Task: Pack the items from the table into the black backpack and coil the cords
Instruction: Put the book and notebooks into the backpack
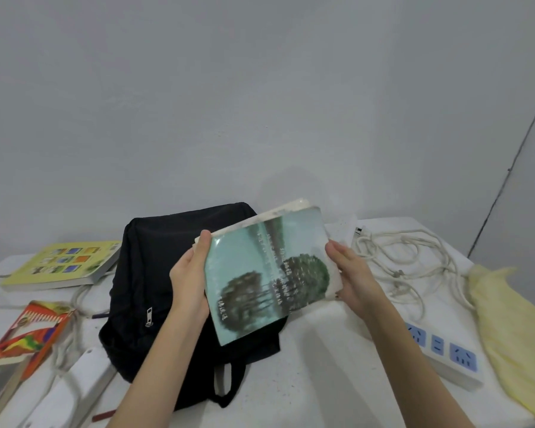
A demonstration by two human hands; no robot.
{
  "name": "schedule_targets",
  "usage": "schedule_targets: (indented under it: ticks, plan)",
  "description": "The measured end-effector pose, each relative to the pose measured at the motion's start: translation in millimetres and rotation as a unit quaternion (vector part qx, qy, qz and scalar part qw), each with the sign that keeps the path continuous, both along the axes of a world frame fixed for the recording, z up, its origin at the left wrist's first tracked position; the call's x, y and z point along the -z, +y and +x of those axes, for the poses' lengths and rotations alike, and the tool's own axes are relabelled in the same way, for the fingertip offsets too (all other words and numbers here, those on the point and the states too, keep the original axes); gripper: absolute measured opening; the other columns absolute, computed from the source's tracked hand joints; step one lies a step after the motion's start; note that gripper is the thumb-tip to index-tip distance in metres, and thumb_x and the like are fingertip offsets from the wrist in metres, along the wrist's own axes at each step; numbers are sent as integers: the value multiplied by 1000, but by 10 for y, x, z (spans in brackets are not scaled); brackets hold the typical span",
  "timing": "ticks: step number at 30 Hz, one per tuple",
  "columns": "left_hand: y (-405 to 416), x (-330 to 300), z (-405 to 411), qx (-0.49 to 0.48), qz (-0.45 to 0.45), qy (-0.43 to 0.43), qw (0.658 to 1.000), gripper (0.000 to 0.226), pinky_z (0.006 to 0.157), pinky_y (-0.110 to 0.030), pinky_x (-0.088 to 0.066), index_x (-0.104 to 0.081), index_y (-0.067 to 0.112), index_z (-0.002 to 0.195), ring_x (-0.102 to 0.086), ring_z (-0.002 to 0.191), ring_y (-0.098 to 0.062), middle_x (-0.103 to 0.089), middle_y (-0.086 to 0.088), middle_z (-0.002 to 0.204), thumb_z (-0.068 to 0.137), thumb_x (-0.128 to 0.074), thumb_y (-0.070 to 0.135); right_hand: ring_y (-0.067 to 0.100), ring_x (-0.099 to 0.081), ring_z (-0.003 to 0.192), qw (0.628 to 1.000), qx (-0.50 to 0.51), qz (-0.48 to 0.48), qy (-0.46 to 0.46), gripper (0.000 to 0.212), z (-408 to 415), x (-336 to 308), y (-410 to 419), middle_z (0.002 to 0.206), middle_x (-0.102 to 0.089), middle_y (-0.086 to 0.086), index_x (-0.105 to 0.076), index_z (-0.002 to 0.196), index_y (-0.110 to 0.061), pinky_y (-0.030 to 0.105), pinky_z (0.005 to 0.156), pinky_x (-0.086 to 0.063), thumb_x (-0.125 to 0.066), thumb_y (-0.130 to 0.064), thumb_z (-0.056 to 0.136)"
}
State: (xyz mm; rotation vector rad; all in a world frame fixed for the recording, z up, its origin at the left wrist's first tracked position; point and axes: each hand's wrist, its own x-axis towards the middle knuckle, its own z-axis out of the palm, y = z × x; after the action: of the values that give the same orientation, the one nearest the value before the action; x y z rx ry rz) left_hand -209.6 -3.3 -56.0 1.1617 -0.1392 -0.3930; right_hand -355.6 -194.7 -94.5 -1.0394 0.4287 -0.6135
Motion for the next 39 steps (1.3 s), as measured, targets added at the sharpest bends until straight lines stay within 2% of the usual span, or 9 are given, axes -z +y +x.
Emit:
schedule_targets:
  ticks: [7,12,15,19,26,29,31,35,39]
  plan:
    - [169,100,57,114,68,17,991,62,87,-43,-50,-63,6,94,-60,82,-30,-62,-16,91,56,-75,54,31,-67,99,983,-134,-62,111,55,5,-18,136,106,-70,14,-63,111,-9,45,91,-51,-69,-41,67]
    - [199,95,102,194,46,52,978,50,58,-28,-56,-71,4,95,-70,70,-25,-70,-14,84,73,-65,49,28,-70,84,979,-150,-17,139,62,33,105,238,100,-71,16,-61,116,-5,34,69,-57,-64,-47,71]
    - [173,129,115,222,20,57,973,47,48,-24,-54,-71,3,80,-69,57,-22,-69,-12,68,90,-50,43,28,-70,84,977,-163,-6,139,63,25,140,238,102,-70,17,-60,118,-5,33,66,-57,-61,-48,72]
    - [220,207,180,270,48,75,959,49,61,-31,-56,-76,6,82,-71,69,-25,-72,-13,80,87,-52,48,25,-71,78,977,-182,-38,105,38,-20,84,187,92,-72,13,-61,111,-7,33,64,-58,-57,-31,82]
    - [387,326,322,270,270,-165,910,48,82,-28,-54,-68,8,107,-67,98,-21,-72,-7,104,95,-40,46,28,-70,77,976,-162,-55,134,37,-84,259,122,93,-72,16,-61,109,-4,35,65,-58,-67,-25,78]
    - [610,403,530,228,334,-277,872,18,79,-19,-47,-65,21,101,-62,101,-19,-68,1,101,89,-59,33,30,-70,80,973,-177,-46,139,46,-118,356,101,96,-71,19,-60,112,-2,35,64,-57,-71,-25,74]
    - [719,409,597,229,378,-329,835,34,76,-14,-44,-66,24,100,-62,98,-13,-68,4,99,73,-74,43,30,-70,80,972,-182,-43,140,51,-118,390,93,97,-71,20,-59,114,-1,34,64,-57,-68,-26,71]
    - [693,336,404,281,308,-272,867,73,79,-17,-50,-61,25,114,-64,98,-6,-70,8,104,61,-62,75,30,-70,78,972,-192,-51,127,57,-80,331,102,95,-71,19,-61,110,-1,34,62,-57,-77,-32,65]
    - [500,351,267,320,285,-244,870,59,86,-17,-48,-55,23,121,-63,99,-2,-65,10,112,77,-62,61,28,-70,77,966,-205,-91,127,45,20,180,90,92,-72,16,-64,105,-3,35,66,-58,-77,-30,71]
